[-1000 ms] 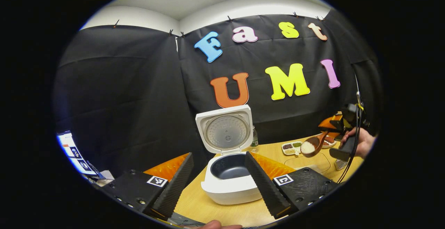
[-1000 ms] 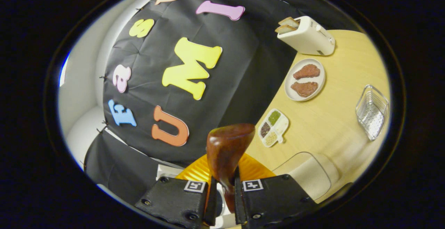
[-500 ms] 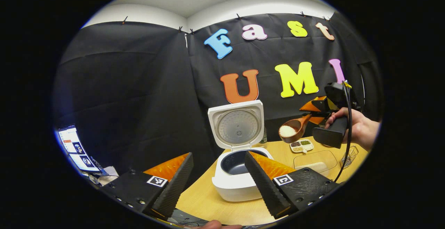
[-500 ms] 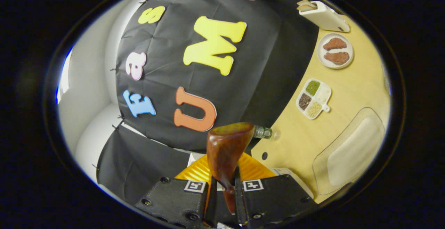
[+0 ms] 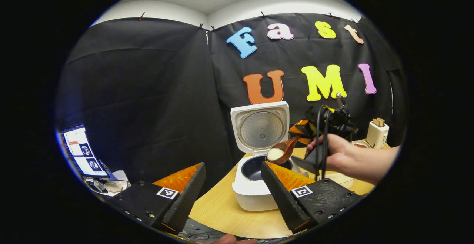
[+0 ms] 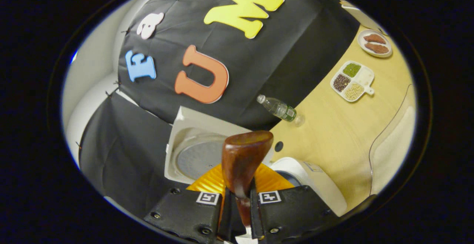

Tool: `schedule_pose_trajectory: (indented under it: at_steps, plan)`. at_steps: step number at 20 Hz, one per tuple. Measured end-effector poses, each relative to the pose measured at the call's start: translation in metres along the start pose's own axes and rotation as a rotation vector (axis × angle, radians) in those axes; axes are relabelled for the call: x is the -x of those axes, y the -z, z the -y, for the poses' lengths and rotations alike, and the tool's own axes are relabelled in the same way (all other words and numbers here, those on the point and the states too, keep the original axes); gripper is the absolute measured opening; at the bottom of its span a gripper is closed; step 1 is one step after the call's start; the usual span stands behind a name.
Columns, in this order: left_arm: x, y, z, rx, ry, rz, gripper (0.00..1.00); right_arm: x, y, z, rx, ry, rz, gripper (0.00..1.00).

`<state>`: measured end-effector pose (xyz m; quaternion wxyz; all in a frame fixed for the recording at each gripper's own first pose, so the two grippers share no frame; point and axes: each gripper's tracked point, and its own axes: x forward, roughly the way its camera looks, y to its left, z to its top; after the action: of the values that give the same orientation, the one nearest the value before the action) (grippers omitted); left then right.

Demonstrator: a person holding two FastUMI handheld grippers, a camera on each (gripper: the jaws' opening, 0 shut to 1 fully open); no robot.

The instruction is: Close the left gripper, press the button to open the rice cooker; take a wooden spoon from the chopstick holder with the right hand, scoop a spoonful of rice and pour it into the rice cooker, then put the wooden spoon back into the chopstick holder.

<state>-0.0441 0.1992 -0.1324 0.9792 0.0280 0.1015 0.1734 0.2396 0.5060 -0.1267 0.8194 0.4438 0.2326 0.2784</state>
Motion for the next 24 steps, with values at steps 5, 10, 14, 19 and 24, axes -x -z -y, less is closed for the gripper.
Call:
schedule_pose_trajectory:
  at_steps: [5, 10, 14, 19, 24]
  plan:
    - [0.001, 0.006, -0.011, 0.015, -0.021, -0.015, 0.95, -0.014, 0.022, 0.008, 0.265, 0.074, -0.021, 0.26]
    - [0.002, 0.008, -0.014, 0.023, -0.032, -0.023, 0.95, -0.021, 0.031, 0.001, 0.634, 0.126, 0.004, 0.25]
    - [0.001, 0.010, -0.014, 0.021, -0.036, -0.026, 0.95, -0.026, 0.044, -0.030, 0.966, 0.101, 0.041, 0.25]
    - [0.003, 0.009, -0.016, 0.016, -0.042, -0.026, 0.95, -0.026, 0.073, -0.074, 1.375, 0.022, 0.108, 0.25]
    - [0.004, 0.007, -0.016, 0.015, -0.047, -0.024, 0.95, -0.027, 0.104, -0.084, 1.582, -0.074, 0.118, 0.26]
